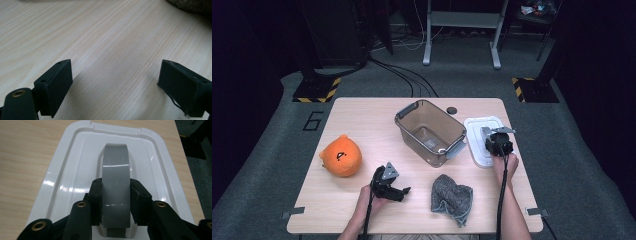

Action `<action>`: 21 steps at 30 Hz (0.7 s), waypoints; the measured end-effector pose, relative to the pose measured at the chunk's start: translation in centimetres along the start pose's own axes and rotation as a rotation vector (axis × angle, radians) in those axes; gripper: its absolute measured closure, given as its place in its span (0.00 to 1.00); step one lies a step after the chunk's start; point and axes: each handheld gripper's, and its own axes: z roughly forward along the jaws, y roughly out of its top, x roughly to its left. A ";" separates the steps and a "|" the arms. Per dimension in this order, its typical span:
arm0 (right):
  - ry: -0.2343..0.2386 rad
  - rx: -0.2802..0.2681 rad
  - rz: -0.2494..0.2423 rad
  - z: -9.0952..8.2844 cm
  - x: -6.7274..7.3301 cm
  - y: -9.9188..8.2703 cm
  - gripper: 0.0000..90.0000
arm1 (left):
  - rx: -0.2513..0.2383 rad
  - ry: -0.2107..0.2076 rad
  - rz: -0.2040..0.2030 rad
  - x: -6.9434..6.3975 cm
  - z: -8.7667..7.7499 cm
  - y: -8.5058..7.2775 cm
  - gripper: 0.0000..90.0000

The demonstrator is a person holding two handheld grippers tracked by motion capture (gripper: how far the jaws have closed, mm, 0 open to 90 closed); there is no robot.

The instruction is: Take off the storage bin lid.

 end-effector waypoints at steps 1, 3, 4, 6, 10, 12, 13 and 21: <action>0.003 -0.001 -0.005 0.0 -0.1 0.0 0.73 | 0.000 0.000 0.000 0.0 0.0 0.0 0.13; 0.003 0.000 -0.015 0.0 -0.1 0.0 0.70 | -0.001 -0.001 0.000 0.0 0.0 0.0 0.13; 0.003 0.003 -0.017 0.0 -0.1 0.1 0.67 | -0.002 0.000 0.000 0.0 0.0 0.0 0.13; 0.009 -0.001 -0.012 -0.1 -0.2 0.1 0.56 | -0.001 0.000 0.000 0.0 0.0 0.0 0.13; 0.027 0.010 0.003 -0.6 -0.4 0.1 0.35 | 0.000 0.000 0.000 0.0 0.0 0.0 0.13; 0.038 0.012 0.006 -1.0 -0.7 0.0 0.27 | 0.002 0.000 0.001 0.0 0.0 0.0 0.13; 0.053 0.013 0.017 -1.2 -0.8 0.0 0.23 | -0.002 0.000 -0.001 0.0 0.0 0.0 0.13; 0.091 -0.011 -0.024 -4.1 -1.1 -0.8 0.11 | 0.012 -0.004 0.004 0.1 -0.1 0.1 0.13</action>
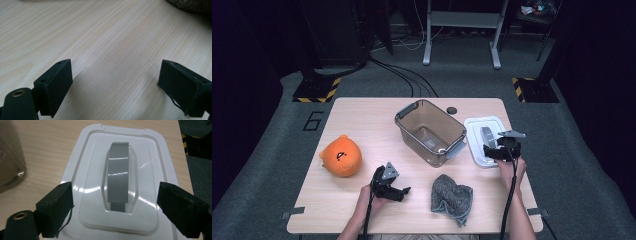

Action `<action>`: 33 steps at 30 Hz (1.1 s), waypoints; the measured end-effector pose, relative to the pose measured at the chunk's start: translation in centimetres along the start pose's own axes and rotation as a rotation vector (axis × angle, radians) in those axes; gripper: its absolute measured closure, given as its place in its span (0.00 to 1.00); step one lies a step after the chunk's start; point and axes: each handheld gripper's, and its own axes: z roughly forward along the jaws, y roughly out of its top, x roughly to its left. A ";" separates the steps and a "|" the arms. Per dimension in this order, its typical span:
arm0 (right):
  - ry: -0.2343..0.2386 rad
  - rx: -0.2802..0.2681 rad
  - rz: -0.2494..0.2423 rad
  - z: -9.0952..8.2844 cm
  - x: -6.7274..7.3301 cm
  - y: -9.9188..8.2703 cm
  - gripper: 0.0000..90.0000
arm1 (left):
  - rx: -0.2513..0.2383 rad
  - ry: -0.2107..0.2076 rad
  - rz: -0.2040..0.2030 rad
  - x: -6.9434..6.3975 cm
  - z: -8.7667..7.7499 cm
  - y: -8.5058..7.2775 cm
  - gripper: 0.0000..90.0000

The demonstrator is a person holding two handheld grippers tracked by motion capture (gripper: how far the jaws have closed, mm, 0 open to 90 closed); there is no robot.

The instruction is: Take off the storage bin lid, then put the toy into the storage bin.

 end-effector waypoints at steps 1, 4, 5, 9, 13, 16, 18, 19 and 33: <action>0.006 0.001 -0.005 -0.3 0.0 -0.1 0.10 | 0.000 0.000 0.000 0.0 0.0 0.0 0.13; 0.002 -0.022 -0.018 -1.7 0.2 -0.7 0.08 | 0.000 0.000 0.002 0.0 0.0 0.0 0.13; 0.007 -0.026 -0.017 -2.1 0.3 -0.9 0.06 | 0.000 -0.003 0.001 0.0 0.0 0.0 0.13; 0.014 -0.009 -0.043 -3.3 0.7 -1.9 0.01 | -0.004 -0.006 0.008 0.1 0.0 -0.1 0.13; 0.021 0.002 -0.055 -4.3 1.1 -3.5 0.00 | -0.001 -0.018 0.009 0.2 -0.1 -0.2 0.13; 0.023 0.001 -0.057 -4.8 1.3 -4.8 0.00 | -0.003 0.002 0.004 0.3 -0.2 -0.2 0.13; 0.009 -0.001 -0.053 -5.0 1.6 -5.7 0.00 | 0.006 0.015 -0.006 0.4 -0.4 -0.3 0.13; 0.012 -0.004 -0.062 -5.1 1.6 -6.1 0.00 | 0.003 0.015 -0.016 0.4 -0.4 -0.3 0.13; 0.000 0.037 -0.055 -5.6 1.4 -10.2 0.00 | 0.006 0.064 -0.022 1.4 -3.1 0.3 0.13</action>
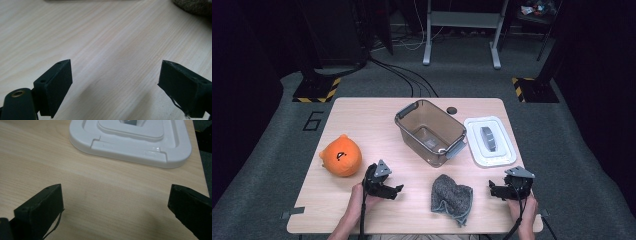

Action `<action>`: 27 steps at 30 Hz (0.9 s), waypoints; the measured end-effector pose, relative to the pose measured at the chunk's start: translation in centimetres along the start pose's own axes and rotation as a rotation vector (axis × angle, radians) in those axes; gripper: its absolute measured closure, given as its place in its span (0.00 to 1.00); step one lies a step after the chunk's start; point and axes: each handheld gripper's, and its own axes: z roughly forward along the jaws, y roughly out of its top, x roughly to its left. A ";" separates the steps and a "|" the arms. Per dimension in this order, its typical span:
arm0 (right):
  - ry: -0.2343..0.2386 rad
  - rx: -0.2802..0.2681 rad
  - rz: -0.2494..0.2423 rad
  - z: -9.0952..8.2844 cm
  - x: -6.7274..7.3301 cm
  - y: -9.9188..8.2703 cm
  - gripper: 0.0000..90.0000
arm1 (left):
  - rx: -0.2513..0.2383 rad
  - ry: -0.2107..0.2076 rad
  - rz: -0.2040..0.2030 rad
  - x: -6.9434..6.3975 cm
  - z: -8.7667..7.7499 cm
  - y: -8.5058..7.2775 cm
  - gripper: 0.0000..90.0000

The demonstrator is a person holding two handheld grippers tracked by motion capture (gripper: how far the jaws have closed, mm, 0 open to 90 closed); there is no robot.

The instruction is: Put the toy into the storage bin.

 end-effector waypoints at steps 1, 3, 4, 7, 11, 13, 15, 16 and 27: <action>0.005 0.003 -0.010 0.1 -0.1 -0.1 0.00 | -0.005 0.004 -0.004 0.2 -0.4 0.1 0.13; 0.008 0.010 -0.004 0.2 0.0 -0.3 0.00 | -0.010 0.011 -0.030 0.8 -1.3 0.3 0.13; 0.008 0.010 0.000 0.2 0.0 -0.3 0.00 | -0.013 0.011 -0.035 1.0 -1.6 0.3 0.13; 0.021 0.013 -0.003 0.3 0.1 -0.3 0.00 | -0.040 0.032 -0.061 1.9 -3.2 0.6 0.13; 0.051 0.018 -0.009 0.4 0.0 -0.3 0.00 | -0.070 0.073 -0.060 3.0 -5.6 0.9 0.13; 0.064 0.023 0.010 0.4 0.1 -0.3 0.00 | -0.088 0.102 -0.067 3.6 -6.8 0.9 0.13; 0.067 0.038 0.053 0.4 -0.1 -0.3 0.00 | -0.098 0.130 -0.073 4.2 -7.9 0.9 0.13; 0.059 0.039 0.063 0.4 0.0 -0.3 0.00 | -0.099 0.139 -0.072 4.6 -8.5 0.9 0.13; 0.048 0.040 0.063 0.4 0.2 -0.3 0.00 | -0.143 0.214 -0.144 8.9 -11.7 0.1 0.12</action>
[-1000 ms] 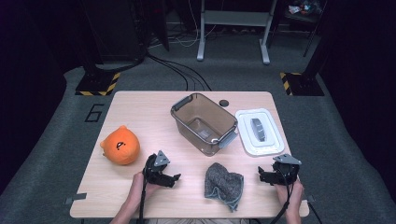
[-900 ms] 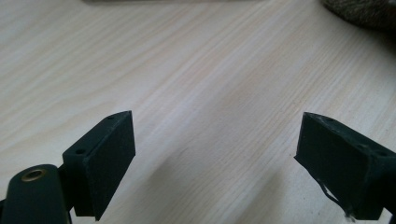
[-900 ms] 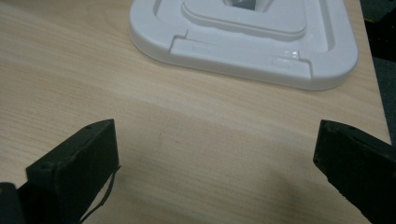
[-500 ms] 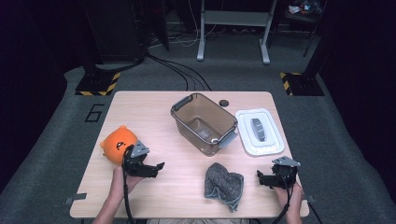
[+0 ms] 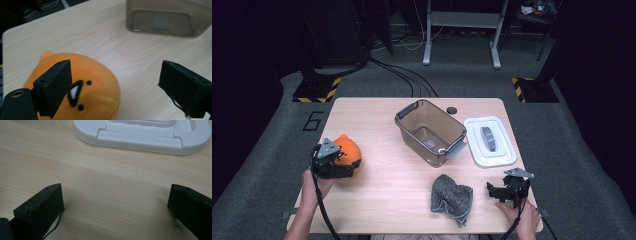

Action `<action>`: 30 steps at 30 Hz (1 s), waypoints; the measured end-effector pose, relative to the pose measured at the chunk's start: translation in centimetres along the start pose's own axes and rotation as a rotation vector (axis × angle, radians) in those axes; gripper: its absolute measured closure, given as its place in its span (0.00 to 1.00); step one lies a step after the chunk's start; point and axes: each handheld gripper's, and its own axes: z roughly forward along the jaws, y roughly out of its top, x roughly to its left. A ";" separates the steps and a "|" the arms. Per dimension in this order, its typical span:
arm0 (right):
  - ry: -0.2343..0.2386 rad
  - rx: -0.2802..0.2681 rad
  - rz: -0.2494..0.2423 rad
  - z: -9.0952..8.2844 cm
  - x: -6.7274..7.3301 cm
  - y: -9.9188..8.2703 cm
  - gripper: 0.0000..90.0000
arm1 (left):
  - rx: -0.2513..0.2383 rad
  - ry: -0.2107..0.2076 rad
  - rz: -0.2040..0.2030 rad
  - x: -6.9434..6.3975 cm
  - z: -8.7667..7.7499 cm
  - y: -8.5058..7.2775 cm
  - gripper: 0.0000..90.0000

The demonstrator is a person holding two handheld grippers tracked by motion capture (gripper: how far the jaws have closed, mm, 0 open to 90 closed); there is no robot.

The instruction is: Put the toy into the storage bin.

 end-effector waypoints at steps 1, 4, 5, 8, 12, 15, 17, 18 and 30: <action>0.000 0.000 0.000 0.0 0.0 0.0 0.00 | -0.007 0.003 -0.010 0.4 -0.1 -0.1 0.12; -0.001 -0.001 0.001 0.0 0.1 0.0 0.00 | -0.009 0.006 -0.036 1.8 -0.1 -0.4 0.12; -0.001 0.000 0.000 0.0 0.1 0.0 0.00 | -0.014 0.015 -0.043 2.1 -0.1 -0.5 0.12; 0.000 -0.001 0.001 0.0 0.1 0.0 0.00 | -0.012 0.016 -0.059 3.2 0.0 -0.8 0.12; 0.008 -0.003 -0.002 0.0 0.1 0.0 0.00 | -0.002 0.012 -0.076 4.4 0.4 -1.2 0.12; 0.009 -0.001 -0.010 0.0 0.0 0.0 0.00 | 0.004 0.008 -0.087 5.2 0.6 -1.5 0.12; 0.015 0.000 -0.018 -0.1 0.0 -0.1 0.00 | 0.010 -0.001 -0.091 5.6 0.8 -1.6 0.12; 0.015 0.000 -0.017 0.0 0.0 -0.1 0.00 | 0.023 -0.010 -0.088 5.8 0.9 -1.7 0.12; 0.027 0.002 -0.026 0.0 -0.1 0.0 0.00 | 0.064 -0.079 -0.080 5.5 3.2 -3.1 0.18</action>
